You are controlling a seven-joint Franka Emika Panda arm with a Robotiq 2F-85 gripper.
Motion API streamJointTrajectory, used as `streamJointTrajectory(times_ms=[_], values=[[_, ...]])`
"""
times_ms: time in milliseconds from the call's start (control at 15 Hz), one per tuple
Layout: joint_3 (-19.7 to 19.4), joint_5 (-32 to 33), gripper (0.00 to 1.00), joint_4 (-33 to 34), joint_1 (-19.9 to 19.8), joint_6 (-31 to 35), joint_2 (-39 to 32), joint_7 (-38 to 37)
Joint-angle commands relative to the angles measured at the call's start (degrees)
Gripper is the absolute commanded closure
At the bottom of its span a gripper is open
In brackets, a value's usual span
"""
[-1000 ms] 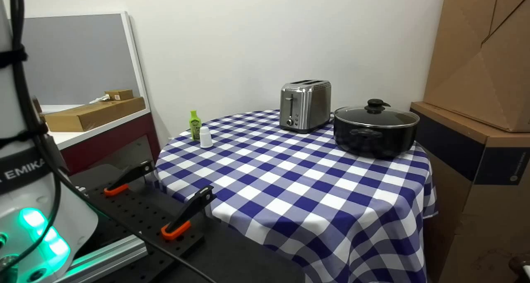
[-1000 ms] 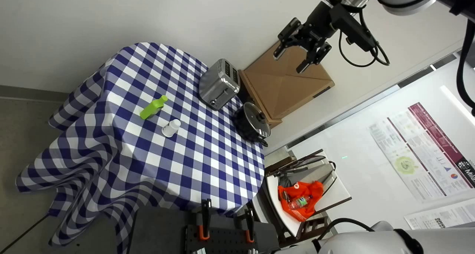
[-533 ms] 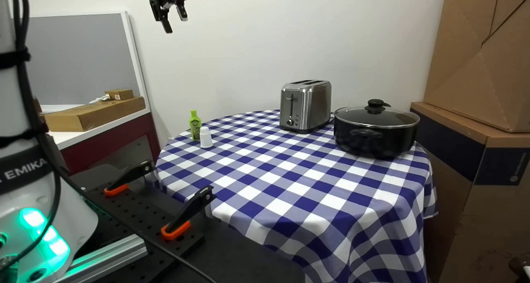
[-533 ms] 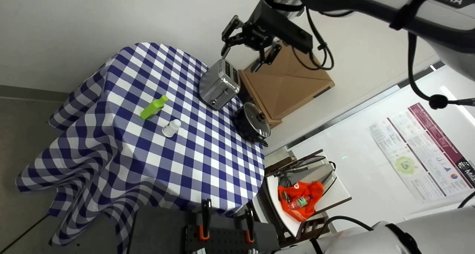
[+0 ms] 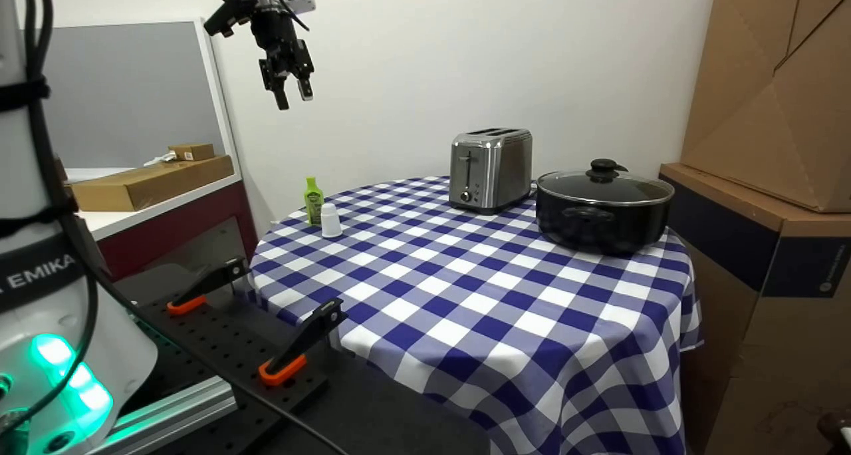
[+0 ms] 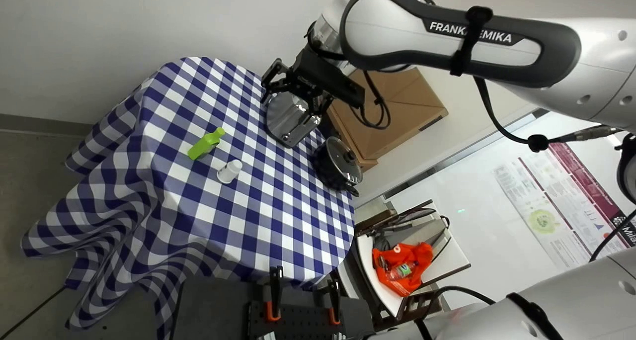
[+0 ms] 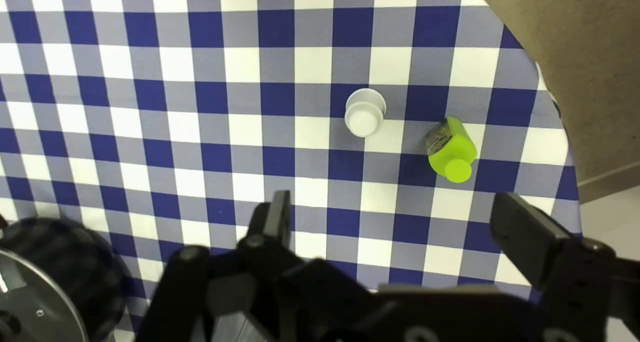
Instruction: Pick up the white bottle and put it on the right side of the table
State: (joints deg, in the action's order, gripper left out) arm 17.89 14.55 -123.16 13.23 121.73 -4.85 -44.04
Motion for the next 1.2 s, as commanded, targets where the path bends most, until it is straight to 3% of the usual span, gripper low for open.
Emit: streamJointTrajectory(times_ms=[0,333,1133], values=[[-2.46,-4.21,0.0,-3.49,0.58,7.37,-1.18,0.3],[-4.9,-3.48,0.0,-4.76,1.26,13.69,-5.91,-1.35],[-11.94,2.58,0.0,-3.57,6.35,14.69,-16.77,-14.16]])
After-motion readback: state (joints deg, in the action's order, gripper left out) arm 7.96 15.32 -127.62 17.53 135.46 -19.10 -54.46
